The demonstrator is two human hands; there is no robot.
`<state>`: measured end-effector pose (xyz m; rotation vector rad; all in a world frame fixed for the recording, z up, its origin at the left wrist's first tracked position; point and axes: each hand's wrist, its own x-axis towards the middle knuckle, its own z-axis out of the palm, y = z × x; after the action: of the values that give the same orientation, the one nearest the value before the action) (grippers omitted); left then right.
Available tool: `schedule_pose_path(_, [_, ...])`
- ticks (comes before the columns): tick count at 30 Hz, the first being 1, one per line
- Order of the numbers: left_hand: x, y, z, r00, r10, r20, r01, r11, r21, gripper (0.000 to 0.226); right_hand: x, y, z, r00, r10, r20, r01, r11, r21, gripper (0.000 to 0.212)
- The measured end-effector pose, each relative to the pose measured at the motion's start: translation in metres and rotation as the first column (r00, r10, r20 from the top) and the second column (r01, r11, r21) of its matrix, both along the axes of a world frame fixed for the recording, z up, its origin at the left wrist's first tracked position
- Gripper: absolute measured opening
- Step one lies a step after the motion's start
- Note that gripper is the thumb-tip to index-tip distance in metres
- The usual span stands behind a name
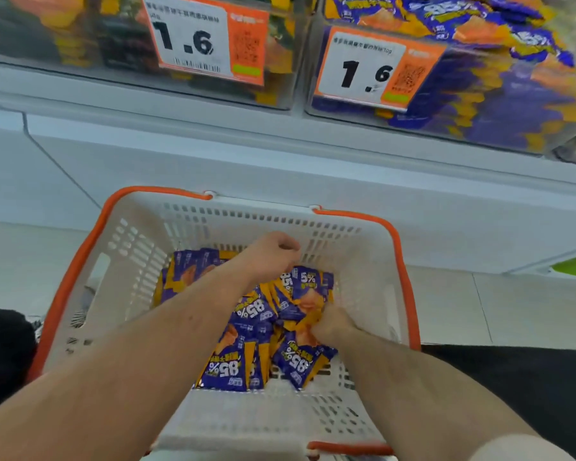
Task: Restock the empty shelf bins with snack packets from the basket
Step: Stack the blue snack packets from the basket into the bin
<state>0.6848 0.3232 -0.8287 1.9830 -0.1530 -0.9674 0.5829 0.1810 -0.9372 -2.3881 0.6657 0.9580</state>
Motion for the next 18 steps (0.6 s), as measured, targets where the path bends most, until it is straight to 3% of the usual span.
schedule_pose_path(4, [0.002,-0.002,-0.003,1.0,-0.001,0.004,0.001,1.0,0.007,0.031,-0.004,0.004,-0.01,1.0,-0.003,-0.027,0.001,0.996,-0.093,0.038])
schedule_pose_path(6, [0.0,-0.001,-0.004,1.0,-0.004,0.009,0.004,1.0,0.019,0.029,-0.005,0.008,-0.001,0.996,0.083,-0.031,-0.085,0.993,-0.08,0.038])
schedule_pose_path(9, [-0.005,-0.002,-0.005,1.0,-0.03,0.009,0.03,0.999,0.029,0.03,0.002,0.011,0.007,0.974,0.18,-0.136,-0.192,0.978,-0.08,0.017])
schedule_pose_path(12, [-0.009,-0.005,-0.003,0.999,-0.034,0.005,0.033,0.999,0.035,0.032,0.006,0.01,0.002,0.949,0.234,-0.212,-0.243,0.97,-0.02,0.018])
schedule_pose_path(14, [-0.01,-0.006,0.001,1.0,0.013,0.029,-0.014,1.0,0.028,0.035,0.014,0.009,0.01,0.967,0.218,-0.135,-0.215,0.976,0.035,0.018])
schedule_pose_path(18, [-0.014,-0.004,0.011,0.966,0.255,0.035,-0.256,0.967,0.006,0.048,0.041,0.004,0.064,0.97,0.233,-0.072,-0.23,0.972,0.04,0.016])
